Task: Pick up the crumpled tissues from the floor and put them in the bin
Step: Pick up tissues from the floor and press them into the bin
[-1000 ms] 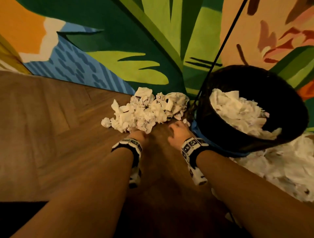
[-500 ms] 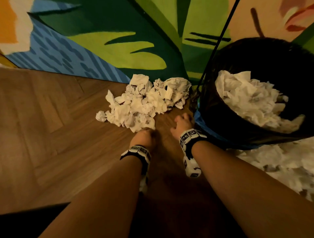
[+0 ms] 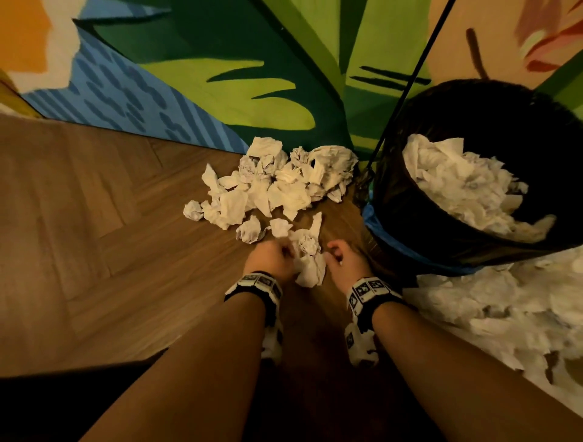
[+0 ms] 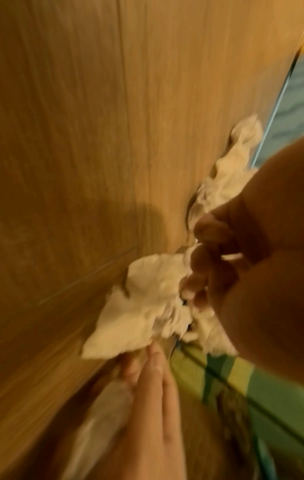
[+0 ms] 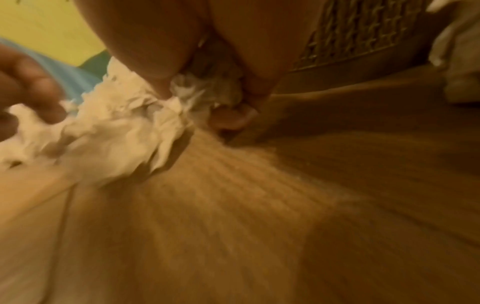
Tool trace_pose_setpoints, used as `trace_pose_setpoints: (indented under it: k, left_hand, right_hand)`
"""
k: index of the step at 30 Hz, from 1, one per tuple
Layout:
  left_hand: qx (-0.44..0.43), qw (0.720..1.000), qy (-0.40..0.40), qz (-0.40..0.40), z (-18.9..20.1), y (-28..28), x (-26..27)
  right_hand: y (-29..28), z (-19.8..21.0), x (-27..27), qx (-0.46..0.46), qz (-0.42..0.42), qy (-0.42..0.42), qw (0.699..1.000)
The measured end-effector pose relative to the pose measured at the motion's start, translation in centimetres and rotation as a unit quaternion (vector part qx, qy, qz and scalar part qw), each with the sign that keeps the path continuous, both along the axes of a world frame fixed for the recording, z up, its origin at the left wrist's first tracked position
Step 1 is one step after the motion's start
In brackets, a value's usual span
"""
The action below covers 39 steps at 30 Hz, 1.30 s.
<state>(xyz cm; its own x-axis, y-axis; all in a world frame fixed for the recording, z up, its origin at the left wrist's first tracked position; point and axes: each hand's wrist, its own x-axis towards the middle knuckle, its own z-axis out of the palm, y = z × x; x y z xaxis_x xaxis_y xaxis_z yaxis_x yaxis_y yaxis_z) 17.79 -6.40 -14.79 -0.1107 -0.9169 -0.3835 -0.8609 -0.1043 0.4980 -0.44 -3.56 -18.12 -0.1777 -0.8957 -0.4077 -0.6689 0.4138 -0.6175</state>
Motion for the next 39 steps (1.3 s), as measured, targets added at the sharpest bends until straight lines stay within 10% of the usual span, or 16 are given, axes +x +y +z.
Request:
trace_pose_setpoints:
  k: [6, 23, 33, 39]
  left_hand:
    - [0.065, 0.987, -0.081, -0.123, -1.5, 0.7, 0.3]
    - [0.047, 0.978, 0.041, 0.197, 0.3, 0.0, 1.2]
    - [0.061, 0.984, 0.167, 0.008, 1.1, 1.6, -1.5]
    - [-0.006, 0.976, 0.173, 0.130, 0.9, 0.3, -0.5]
  right_hand:
    - [0.3, 0.2, 1.8, 0.083, 0.157, 0.111, 0.978]
    - [1.1, 2.1, -0.8, -0.047, -0.118, -0.078, 0.989]
    - [-0.3, 3.3, 0.3, -0.060, -0.122, -0.198, 0.971]
    - [-0.7, 3.1, 0.2, -0.053, -0.119, -0.123, 0.984]
